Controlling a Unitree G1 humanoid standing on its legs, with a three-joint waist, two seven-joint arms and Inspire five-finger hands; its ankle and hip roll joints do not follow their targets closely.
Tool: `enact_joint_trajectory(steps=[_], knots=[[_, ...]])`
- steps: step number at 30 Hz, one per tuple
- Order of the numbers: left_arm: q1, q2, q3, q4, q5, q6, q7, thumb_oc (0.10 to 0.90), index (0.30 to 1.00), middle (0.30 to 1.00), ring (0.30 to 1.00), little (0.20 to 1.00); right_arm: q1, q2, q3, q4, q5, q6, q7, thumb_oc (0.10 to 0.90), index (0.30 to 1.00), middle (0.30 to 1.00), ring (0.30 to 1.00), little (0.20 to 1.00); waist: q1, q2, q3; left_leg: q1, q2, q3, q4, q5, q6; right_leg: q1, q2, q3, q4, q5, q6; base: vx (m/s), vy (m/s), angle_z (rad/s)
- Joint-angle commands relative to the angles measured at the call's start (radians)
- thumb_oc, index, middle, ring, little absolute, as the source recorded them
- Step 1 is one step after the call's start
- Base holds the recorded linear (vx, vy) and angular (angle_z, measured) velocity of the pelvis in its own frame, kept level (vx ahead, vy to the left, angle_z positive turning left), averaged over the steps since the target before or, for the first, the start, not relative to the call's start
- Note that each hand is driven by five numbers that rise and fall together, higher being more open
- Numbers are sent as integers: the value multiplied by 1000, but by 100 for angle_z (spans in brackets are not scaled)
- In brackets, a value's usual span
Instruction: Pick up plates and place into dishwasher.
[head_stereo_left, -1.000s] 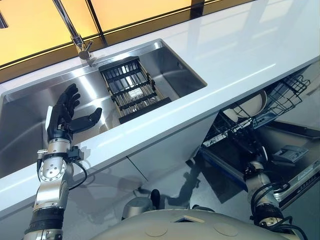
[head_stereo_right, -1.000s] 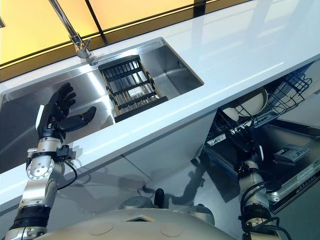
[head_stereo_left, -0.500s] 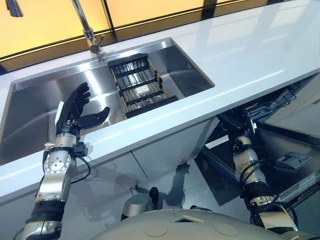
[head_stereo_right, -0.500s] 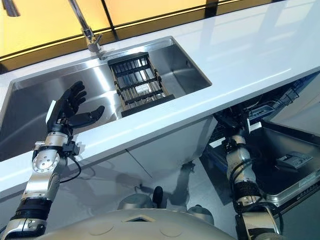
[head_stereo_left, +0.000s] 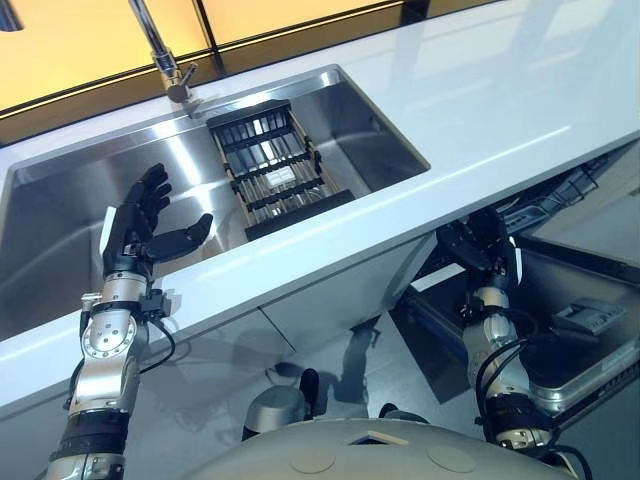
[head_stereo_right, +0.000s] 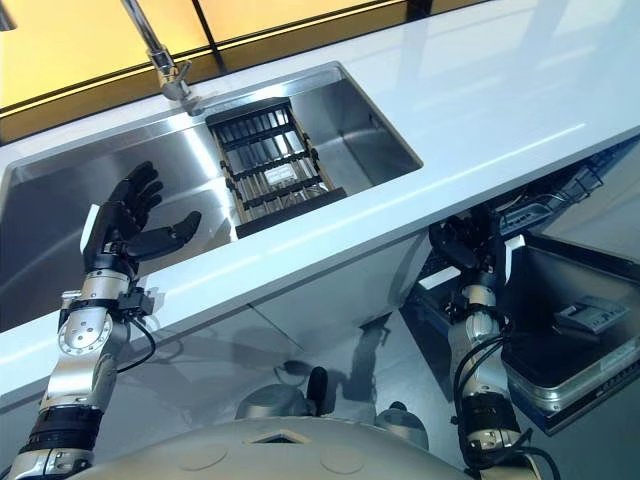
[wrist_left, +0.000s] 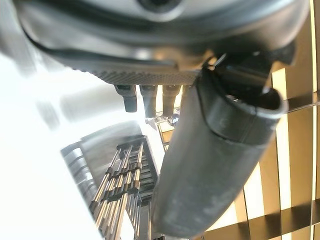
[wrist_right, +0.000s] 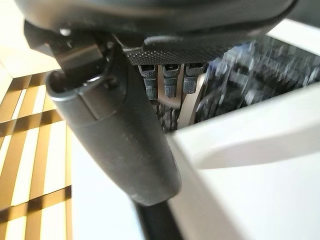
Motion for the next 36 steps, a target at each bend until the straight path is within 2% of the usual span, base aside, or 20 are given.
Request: enact_joint_trajectory(steps=[1, 5, 9, 12, 18, 22, 24, 30, 32, 33, 36], knots=[[-26, 23, 92, -48, -8, -121, 9, 800, 900, 900, 900, 900, -4, -51, -104, -136, -88, -90, -17, 800, 900, 900, 900, 900, -45, -12, -57, 73, -23, 97, 18, -165, 37, -95, 38, 25, 93, -35, 26, -89, -54, -20], [-28, 28, 113, -48, -15, -121, 13, 800, 900, 900, 900, 900, 24, -80, -154, -170, -85, -105, -38, 800, 900, 900, 900, 900, -72, -20, -57, 73, -17, 120, 15, -173, 37, -103, 44, 42, 93, -37, 29, -113, -75, -22], [-47, 39, 120, -38, -40, -123, 20, 800, 900, 900, 900, 900, 10, -112, -203, -180, -102, -157, -111, 800, 900, 900, 900, 900, -91, -24, -56, 75, -12, 140, 17, -180, 34, -109, 55, 58, 90, -40, 29, -113, -88, -27], [-68, 41, 119, -28, -48, -125, 18, 800, 900, 900, 900, 900, -11, -129, -238, -164, -77, -154, -131, 800, 900, 900, 900, 900, -100, -27, -57, 72, -7, 149, 28, -188, 30, -113, 61, 70, 95, -47, 26, -135, -107, -21], [-116, 60, 95, 2, -72, -123, 23, 800, 900, 900, 900, 900, -36, -146, -246, -77, -6, -111, -150, 800, 900, 900, 900, 900, -118, -33, -57, 66, 6, 170, 65, -206, 23, -116, 74, 88, 105, -57, 14, -85, -117, -21], [-142, 66, 80, 20, -94, -121, 14, 800, 900, 900, 900, 900, -50, -143, -238, 3, 120, -46, -107, 800, 900, 900, 900, 900, -125, -35, -54, 62, 17, 180, 96, -214, 16, -115, 82, 95, 111, -62, 3, -25, -138, -20], [-158, 71, 67, 19, -111, -107, 7, 800, 900, 900, 900, 900, -51, -140, -232, 41, 150, -45, -104, 800, 900, 900, 900, 900, -128, -34, -50, 59, 24, 180, 110, -215, 12, -112, 86, 97, 115, -65, -3, 8, -170, -8], [-194, 75, 24, 13, -127, -95, 15, 800, 900, 900, 900, 900, -54, -137, -220, 64, 220, -118, -154, 800, 900, 900, 900, 900, -142, -12, -26, 35, 42, 173, 154, -208, -10, -119, 93, 98, 148, -85, -19, 12, -124, -4], [-224, 71, -9, 12, -139, -111, 56, 800, 900, 900, 900, 900, -78, -171, -232, 71, 258, -154, -191, 800, 900, 900, 900, 900, -153, 6, 6, -29, 51, 163, 240, -217, -21, -168, 77, 107, 206, -105, -36, -110, -59, -12], [-229, 70, -12, 13, -139, -114, 60, 800, 900, 900, 900, 900, -81, -175, -234, 74, 264, -156, -190, 800, 900, 900, 900, 900, -154, 8, 7, -40, 52, 162, 252, -221, -22, -178, 76, 107, 214, -108, -37, -181, -19, -9], [-266, 67, -39, 2, -158, -142, 96, 800, 900, 900, 900, 900, -131, -223, -248, 106, 321, -169, -169, 800, 900, 900, 900, 900, -164, 40, 58, -127, 61, 169, 357, -244, -21, -256, 67, 116, 292, -132, -66, -168, 9, -5]])
